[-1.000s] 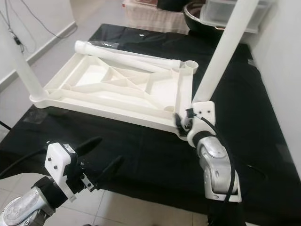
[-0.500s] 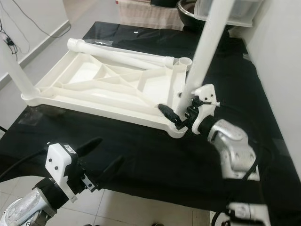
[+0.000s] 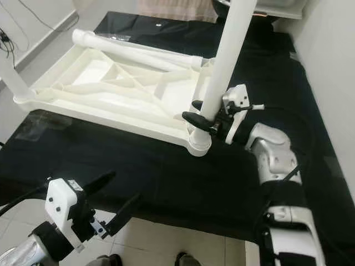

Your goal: Building children table

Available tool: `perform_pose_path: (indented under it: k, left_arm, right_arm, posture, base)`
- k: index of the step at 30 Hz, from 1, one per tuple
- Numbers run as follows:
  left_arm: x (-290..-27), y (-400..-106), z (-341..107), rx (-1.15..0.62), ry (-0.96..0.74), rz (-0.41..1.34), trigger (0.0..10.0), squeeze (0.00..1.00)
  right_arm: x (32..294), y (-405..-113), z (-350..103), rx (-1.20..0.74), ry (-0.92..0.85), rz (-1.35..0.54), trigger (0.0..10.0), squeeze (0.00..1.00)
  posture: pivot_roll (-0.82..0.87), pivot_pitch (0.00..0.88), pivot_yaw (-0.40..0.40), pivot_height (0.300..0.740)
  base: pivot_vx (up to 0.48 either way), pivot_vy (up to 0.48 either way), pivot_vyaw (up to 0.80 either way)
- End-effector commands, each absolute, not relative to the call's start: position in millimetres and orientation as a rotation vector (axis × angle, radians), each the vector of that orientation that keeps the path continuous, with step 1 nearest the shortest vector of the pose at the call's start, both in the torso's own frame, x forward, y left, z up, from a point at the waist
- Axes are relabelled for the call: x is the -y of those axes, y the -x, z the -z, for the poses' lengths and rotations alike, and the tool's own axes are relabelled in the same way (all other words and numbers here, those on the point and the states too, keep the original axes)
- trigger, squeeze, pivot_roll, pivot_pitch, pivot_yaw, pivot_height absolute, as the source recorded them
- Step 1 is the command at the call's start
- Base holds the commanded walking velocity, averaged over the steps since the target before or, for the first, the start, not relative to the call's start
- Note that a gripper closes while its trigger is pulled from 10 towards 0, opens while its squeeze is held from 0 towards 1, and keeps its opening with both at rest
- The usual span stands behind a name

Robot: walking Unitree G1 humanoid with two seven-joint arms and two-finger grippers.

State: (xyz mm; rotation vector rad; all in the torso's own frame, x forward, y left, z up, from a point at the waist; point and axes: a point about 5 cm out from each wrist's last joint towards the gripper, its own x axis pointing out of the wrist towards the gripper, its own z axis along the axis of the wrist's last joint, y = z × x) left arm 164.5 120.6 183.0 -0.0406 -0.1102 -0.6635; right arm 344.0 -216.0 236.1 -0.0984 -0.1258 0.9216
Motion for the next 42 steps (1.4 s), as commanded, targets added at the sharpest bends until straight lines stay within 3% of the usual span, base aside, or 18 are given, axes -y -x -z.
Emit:
perform_pose_path:
  k: [1, 5, 6, 7, 8, 10, 12, 14, 21, 22, 23, 25, 26, 30, 36, 37, 38, 42]
  left_arm:
    - [-122, -163, -181, 0.087, 0.036, 0.667, 10.0, 0.00]
    - [-121, -166, -181, 0.093, 0.037, 0.668, 10.0, 0.00]
    - [-122, -167, -181, 0.098, 0.040, 0.665, 10.0, 0.00]
    - [-122, -170, -182, 0.107, 0.048, 0.662, 10.0, 0.00]
    - [-122, -170, -182, 0.107, 0.048, 0.662, 10.0, 0.00]
    - [-121, -174, -185, 0.127, 0.057, 0.664, 10.0, 0.00]
    - [-121, -174, -185, 0.127, 0.057, 0.664, 10.0, 0.00]
    - [-119, -180, -188, 0.153, 0.071, 0.663, 10.0, 0.00]
    - [-118, -183, -190, 0.163, 0.073, 0.670, 10.0, 0.00]
    - [-119, -184, -190, 0.165, 0.067, 0.664, 10.0, 0.00]
    - [-121, -185, -190, 0.167, 0.064, 0.659, 10.0, 0.00]
    - [-122, -185, -191, 0.168, 0.061, 0.656, 10.0, 0.00]
    - [-122, -185, -191, 0.168, 0.060, 0.654, 10.0, 0.00]
    - [-120, -185, -190, 0.165, 0.064, 0.663, 10.0, 0.00]
    - [-118, -183, -189, 0.158, 0.070, 0.673, 10.0, 0.00]
    - [-117, -183, -189, 0.157, 0.071, 0.674, 10.0, 0.00]
    - [-117, -182, -189, 0.156, 0.072, 0.676, 10.0, 0.00]
    - [-117, -182, -189, 0.155, 0.073, 0.676, 10.0, 0.00]
  right_arm:
    - [222, -342, -228, 0.088, 0.087, -0.910, 0.0, 0.00]
    - [233, -335, -223, 0.073, 0.132, -0.784, 0.0, 0.00]
    - [240, -333, -211, 0.012, 0.157, -0.623, 0.0, 0.00]
    - [258, -328, -190, -0.113, 0.223, -0.179, 0.0, 0.00]
    - [258, -328, -190, -0.113, 0.223, -0.179, 0.0, 0.00]
    - [241, -279, -161, -0.200, 0.305, 0.067, 0.0, 0.00]
    - [241, -279, -161, -0.200, 0.305, 0.067, 0.0, 0.00]
    - [199, -263, -158, -0.156, 0.215, 0.003, 0.0, 0.00]
    - [184, -282, -170, -0.074, 0.191, -0.037, 0.0, 0.00]
    - [178, -288, -173, -0.061, 0.184, -0.063, 4.2, 0.00]
    - [173, -291, -175, -0.035, 0.160, -0.091, 10.0, 0.00]
    - [170, -293, -177, -0.020, 0.143, -0.109, 10.0, 0.00]
    - [166, -294, -178, -0.007, 0.125, -0.143, 10.0, 1.00]
    - [155, -290, -195, 0.065, 0.052, -0.212, 10.0, 1.00]
    - [159, -301, -219, 0.162, 0.036, -0.359, 10.0, 1.00]
    - [161, -306, -224, 0.172, 0.023, -0.448, 10.0, 0.91]
    - [163, -311, -229, 0.192, 0.041, -0.523, 10.0, 0.00]
    - [166, -318, -235, 0.207, 0.113, -0.648, 10.0, 0.00]
  posture:
    - [0.16, 0.261, -0.059, 0.740]
    - [0.15, 0.257, -0.065, 0.740]
    - [0.12, 0.245, -0.064, 0.740]
    - [0.10, 0.239, -0.066, 0.740]
    - [0.10, 0.239, -0.066, 0.740]
    - [0.10, 0.230, -0.070, 0.740]
    - [0.10, 0.230, -0.070, 0.740]
    - [0.08, 0.201, -0.052, 0.740]
    - [0.08, 0.193, -0.059, 0.740]
    - [0.09, 0.195, -0.065, 0.740]
    - [0.09, 0.197, -0.064, 0.740]
    - [0.09, 0.197, -0.064, 0.740]
    - [0.09, 0.197, -0.064, 0.740]
    - [0.09, 0.205, -0.061, 0.740]
    - [0.09, 0.211, -0.060, 0.740]
    - [0.09, 0.214, -0.061, 0.740]
    - [0.09, 0.215, -0.062, 0.740]
    - [0.10, 0.222, -0.061, 0.740]
  base:
    - [0.000, 0.000, 0.00]
    - [0.000, 0.000, 0.00]
    - [0.000, 0.000, 0.00]
    - [0.000, 0.000, 0.00]
    - [0.000, 0.000, 0.00]
    - [0.000, 0.000, 0.00]
    - [0.000, 0.000, 0.00]
    - [0.000, 0.000, 0.00]
    - [0.000, 0.000, 0.00]
    - [0.000, 0.000, 0.00]
    - [0.000, 0.000, 0.00]
    - [0.000, 0.000, 0.00]
    - [0.000, 0.000, 0.00]
    - [0.000, 0.000, 0.00]
    - [0.000, 0.000, 0.00]
    - [0.000, 0.000, 0.00]
    - [0.000, 0.000, 0.00]
    - [0.000, 0.000, 0.00]
